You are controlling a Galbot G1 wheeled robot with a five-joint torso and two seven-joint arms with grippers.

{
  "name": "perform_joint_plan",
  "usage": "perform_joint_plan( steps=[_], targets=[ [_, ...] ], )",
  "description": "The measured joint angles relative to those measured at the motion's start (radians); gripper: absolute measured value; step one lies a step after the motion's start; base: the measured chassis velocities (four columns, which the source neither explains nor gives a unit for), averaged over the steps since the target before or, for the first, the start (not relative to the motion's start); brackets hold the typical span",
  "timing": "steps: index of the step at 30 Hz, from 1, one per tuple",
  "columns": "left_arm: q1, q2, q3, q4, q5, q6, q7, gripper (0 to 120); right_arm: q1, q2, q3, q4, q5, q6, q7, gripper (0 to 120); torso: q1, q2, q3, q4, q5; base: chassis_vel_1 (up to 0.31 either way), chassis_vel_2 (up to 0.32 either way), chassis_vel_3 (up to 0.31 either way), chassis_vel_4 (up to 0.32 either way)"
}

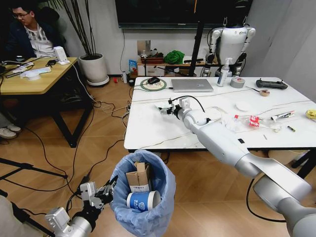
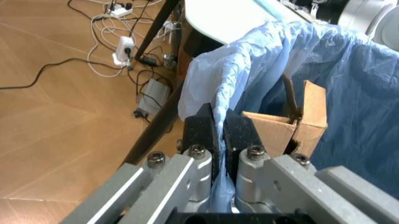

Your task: Pick up the trash bin and place the trash from the table into it.

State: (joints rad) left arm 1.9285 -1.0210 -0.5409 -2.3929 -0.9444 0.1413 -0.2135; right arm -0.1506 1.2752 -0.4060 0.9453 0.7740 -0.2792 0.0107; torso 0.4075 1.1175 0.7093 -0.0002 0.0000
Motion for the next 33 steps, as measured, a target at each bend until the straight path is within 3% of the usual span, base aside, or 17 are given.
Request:
perform_joint_plan(
  steps=[6, 13, 19, 23, 27, 33],
  targets=[
    [0.003, 0.001, -0.001, 0.0, 0.0, -0.002, 0.001, 0, -0.006, 0.006, 0.0, -0.018, -0.005, 0.004, -0.003, 94, 0.0, 0.0, 0.0, -0.0001, 0.0, 0.0, 0.0, 0.0, 0.0],
    [0.004, 0.001, -0.002, -0.001, 0.002, -0.003, 0.004, 0, -0.01, -0.001, -0.004, -0.02, -0.005, 0.004, -0.002, 70, 0.0, 0.0, 0.0, -0.0001, 0.0, 0.0, 0.0, 0.0, 0.0],
    [0.003, 0.002, -0.002, -0.001, 0.002, -0.004, 0.005, 0, -0.015, -0.01, -0.013, -0.011, -0.003, 0.002, 0.003, 43, 0.0, 0.0, 0.0, -0.0001, 0.0, 0.0, 0.0, 0.0, 0.0],
    [0.003, 0.002, -0.003, -0.001, 0.002, -0.004, 0.005, 0, -0.016, -0.012, -0.023, -0.008, -0.001, 0.001, 0.003, 35, 0.0, 0.0, 0.0, -0.0001, 0.0001, 0.0, 0.0, 0.0, 0.0],
    [0.001, 0.002, -0.004, -0.001, 0.002, -0.005, 0.005, 0, -0.018, -0.011, -0.026, -0.007, 0.0, 0.0, 0.004, 16, 0.0, 0.0, 0.0, -0.0001, 0.0, 0.0, 0.0, 0.0, 0.0],
    [-0.001, 0.005, -0.004, 0.001, 0.0, -0.005, 0.005, 0, -0.017, -0.014, -0.032, -0.003, 0.009, -0.001, 0.005, 0, 0.0, 0.0, 0.0, 0.0, 0.0, 0.0, 0.0, 0.0, 0.0]
  ],
)
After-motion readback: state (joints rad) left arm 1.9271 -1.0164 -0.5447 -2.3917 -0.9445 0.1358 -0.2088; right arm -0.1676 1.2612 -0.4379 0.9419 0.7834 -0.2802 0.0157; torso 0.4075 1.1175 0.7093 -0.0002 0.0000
